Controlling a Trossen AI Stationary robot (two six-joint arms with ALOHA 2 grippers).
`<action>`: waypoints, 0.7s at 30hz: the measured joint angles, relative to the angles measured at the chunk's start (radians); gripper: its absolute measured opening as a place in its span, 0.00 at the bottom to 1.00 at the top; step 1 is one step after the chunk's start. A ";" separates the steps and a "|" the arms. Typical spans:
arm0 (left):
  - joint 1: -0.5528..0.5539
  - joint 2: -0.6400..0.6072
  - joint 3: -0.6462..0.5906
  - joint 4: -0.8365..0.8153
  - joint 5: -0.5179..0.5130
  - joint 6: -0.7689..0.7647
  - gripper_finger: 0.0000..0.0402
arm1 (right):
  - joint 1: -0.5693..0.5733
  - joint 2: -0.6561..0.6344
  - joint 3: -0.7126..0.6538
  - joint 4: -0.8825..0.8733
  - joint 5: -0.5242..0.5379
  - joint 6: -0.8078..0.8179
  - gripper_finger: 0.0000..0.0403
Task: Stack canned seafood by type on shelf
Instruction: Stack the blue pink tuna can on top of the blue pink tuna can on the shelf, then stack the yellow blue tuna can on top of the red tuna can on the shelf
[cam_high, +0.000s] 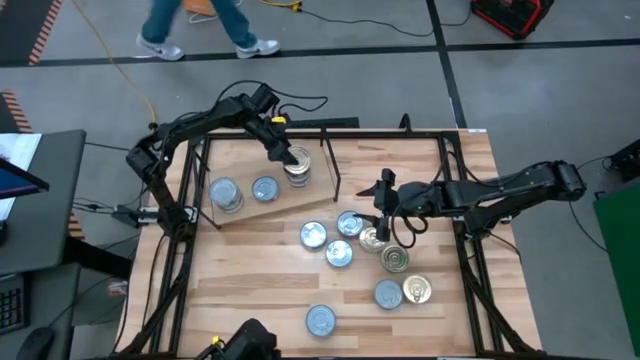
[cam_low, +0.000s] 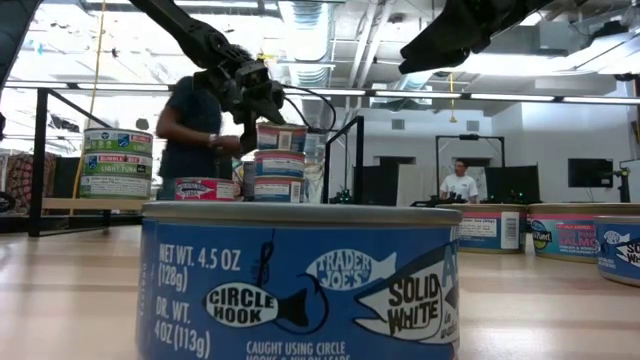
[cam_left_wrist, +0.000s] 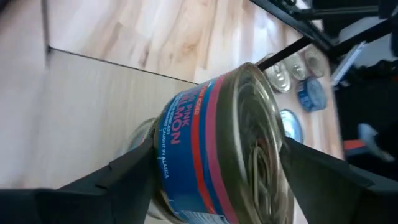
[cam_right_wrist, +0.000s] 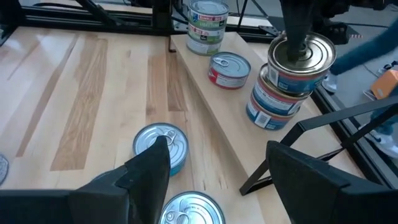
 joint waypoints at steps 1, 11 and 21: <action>0.000 -0.004 0.000 0.000 -0.017 0.013 0.81 | 0.000 0.000 0.000 0.001 0.000 0.000 0.72; 0.000 -0.080 0.000 0.065 -0.111 0.088 0.85 | 0.000 0.000 0.000 0.002 0.000 0.004 0.72; -0.140 -0.262 0.000 0.101 -0.290 0.217 0.82 | 0.000 0.000 0.000 -0.039 0.000 0.024 0.72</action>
